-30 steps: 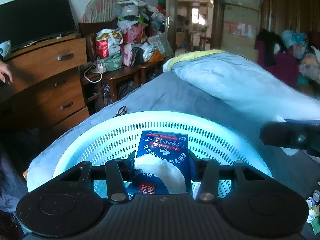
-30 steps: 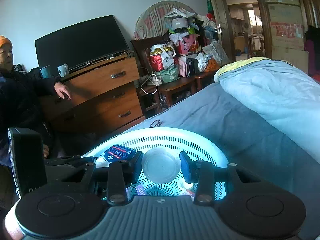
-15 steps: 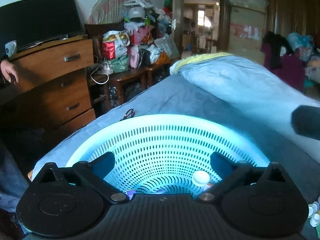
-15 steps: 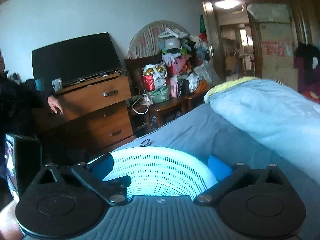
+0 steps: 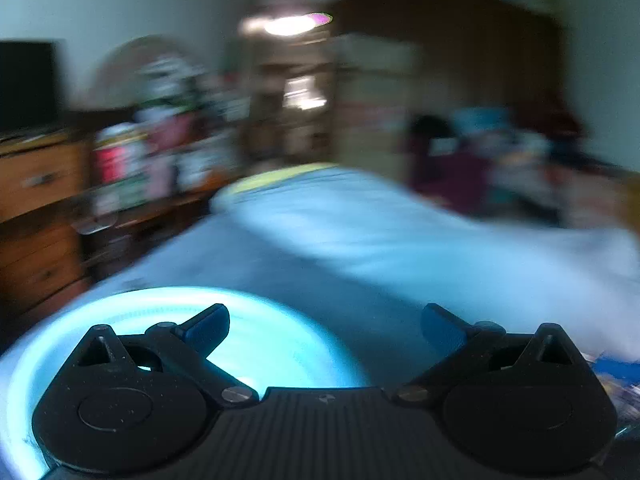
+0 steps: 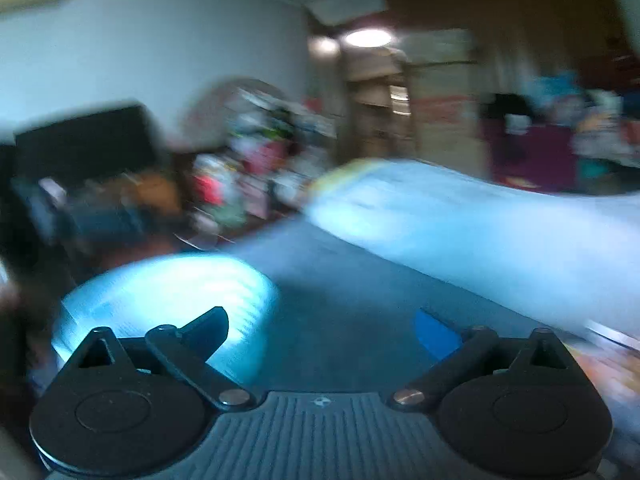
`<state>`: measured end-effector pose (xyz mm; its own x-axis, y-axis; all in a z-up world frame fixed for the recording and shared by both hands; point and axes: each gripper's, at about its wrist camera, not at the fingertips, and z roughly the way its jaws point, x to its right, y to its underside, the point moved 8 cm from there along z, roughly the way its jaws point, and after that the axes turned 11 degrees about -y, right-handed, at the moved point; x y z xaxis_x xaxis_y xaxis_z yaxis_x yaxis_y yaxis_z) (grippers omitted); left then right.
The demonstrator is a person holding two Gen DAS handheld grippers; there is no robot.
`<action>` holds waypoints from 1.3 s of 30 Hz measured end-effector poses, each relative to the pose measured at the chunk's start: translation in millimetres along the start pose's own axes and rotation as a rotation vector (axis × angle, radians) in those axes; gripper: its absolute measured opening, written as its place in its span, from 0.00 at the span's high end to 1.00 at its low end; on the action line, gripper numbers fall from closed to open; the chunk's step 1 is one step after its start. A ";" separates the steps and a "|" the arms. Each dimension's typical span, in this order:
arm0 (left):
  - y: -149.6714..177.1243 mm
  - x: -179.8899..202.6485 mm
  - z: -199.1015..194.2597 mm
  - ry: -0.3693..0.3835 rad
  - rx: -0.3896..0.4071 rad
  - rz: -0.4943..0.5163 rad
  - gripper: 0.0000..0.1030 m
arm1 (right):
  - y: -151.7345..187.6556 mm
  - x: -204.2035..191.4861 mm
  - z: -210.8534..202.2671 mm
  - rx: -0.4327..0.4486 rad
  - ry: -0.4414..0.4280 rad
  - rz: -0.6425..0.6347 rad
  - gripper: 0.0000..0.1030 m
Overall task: Organize objects
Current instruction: 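Move both open grippers back over the medicine pile, then grasp a white cap with the left gripper while the right grasps a brown stick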
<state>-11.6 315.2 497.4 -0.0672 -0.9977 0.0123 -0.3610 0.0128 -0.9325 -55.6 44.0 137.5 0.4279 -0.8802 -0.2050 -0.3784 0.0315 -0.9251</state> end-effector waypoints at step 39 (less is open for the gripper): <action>224.2 268.7 3.8 0.569 -0.410 0.314 0.13 | 146.8 165.2 -76.9 -0.243 0.187 0.238 0.85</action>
<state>-107.0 49.8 290.2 -0.6517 -0.7564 0.0566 -0.5548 0.4245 -0.7156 -103.6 -133.1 -7.6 0.1558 -0.9336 -0.3226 -0.6425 0.1523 -0.7510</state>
